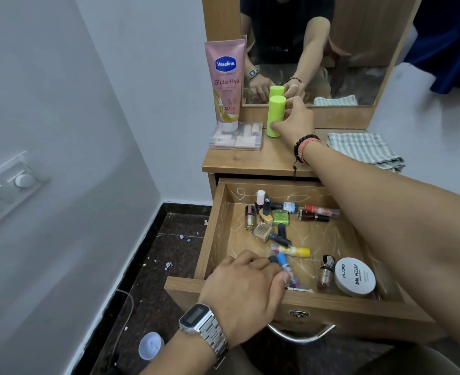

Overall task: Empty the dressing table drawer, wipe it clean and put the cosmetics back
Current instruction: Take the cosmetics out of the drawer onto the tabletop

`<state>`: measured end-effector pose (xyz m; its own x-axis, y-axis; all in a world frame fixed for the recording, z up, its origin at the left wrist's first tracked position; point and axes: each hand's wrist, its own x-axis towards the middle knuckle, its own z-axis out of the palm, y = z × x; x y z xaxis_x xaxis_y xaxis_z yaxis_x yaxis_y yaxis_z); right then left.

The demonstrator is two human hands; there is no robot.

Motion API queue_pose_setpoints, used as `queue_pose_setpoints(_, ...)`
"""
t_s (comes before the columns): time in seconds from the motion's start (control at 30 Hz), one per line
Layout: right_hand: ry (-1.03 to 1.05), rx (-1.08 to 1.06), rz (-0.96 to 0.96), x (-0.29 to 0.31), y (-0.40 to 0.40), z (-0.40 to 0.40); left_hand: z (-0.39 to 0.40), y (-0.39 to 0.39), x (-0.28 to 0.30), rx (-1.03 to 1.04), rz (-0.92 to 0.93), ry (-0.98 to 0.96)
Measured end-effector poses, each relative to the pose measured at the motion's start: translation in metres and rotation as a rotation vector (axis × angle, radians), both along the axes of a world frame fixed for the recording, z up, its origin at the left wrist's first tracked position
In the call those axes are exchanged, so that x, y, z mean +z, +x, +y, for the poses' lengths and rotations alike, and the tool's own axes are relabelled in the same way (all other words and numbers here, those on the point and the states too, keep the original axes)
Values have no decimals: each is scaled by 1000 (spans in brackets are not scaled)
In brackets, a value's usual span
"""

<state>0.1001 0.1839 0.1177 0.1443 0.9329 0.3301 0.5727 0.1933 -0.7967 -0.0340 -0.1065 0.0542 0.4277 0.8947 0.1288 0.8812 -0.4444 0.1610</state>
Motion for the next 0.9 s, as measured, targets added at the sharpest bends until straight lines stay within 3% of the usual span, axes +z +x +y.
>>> queue_pose_setpoints(0.53,20,-59,-88,-6,-2,2,-1,-1,0,-1,5,-44)
queue_pose_setpoints(0.7,164,-4,-124,13,16,-36,-2,0,0,4,22,-59)
queue_pose_setpoints(0.9,160,127,-137,32,46,-111,0,-1,1,15,44,-73)
